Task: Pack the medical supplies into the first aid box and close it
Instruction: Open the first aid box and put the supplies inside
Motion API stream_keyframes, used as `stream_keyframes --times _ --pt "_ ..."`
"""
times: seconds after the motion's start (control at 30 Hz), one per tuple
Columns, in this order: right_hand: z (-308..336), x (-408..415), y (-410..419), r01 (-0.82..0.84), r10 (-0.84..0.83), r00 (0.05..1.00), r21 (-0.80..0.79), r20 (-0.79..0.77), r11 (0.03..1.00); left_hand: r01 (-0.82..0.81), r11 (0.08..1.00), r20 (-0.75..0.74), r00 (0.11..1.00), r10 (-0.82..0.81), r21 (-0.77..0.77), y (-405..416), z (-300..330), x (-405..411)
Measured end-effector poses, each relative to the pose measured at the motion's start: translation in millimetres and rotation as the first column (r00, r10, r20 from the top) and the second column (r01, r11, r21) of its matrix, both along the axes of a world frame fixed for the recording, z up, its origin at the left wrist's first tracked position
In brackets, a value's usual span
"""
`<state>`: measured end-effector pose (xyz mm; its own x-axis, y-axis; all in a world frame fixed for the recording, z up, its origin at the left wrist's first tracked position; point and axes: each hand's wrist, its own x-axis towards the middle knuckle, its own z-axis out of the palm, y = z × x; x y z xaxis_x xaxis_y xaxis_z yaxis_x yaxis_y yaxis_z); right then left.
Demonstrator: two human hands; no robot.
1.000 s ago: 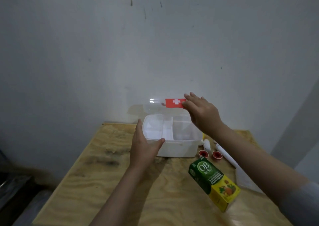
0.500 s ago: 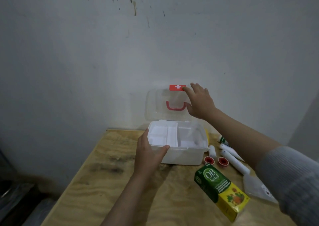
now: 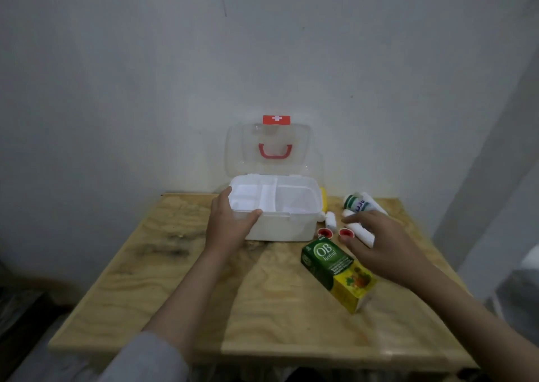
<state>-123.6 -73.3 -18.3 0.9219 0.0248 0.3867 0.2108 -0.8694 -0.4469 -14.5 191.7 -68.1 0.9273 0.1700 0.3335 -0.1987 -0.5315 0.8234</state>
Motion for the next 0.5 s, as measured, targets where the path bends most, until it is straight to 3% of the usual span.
stream_keyframes --times 0.13,0.27,0.5 --pt "-40 -48 -15 0.060 -0.053 0.996 0.100 -0.070 0.993 -0.014 1.000 -0.006 1.000 0.014 0.018 -3 2 -2" --pt "-71 -62 -13 0.092 -0.084 0.993 0.101 -0.078 0.991 -0.021 0.999 -0.013 1.000 0.021 0.029 -3 3 -4" --pt "-72 -64 -8 0.060 -0.067 0.998 0.240 0.020 0.969 -0.012 1.000 -0.015 1.000 0.013 0.017 -5 7 -8"
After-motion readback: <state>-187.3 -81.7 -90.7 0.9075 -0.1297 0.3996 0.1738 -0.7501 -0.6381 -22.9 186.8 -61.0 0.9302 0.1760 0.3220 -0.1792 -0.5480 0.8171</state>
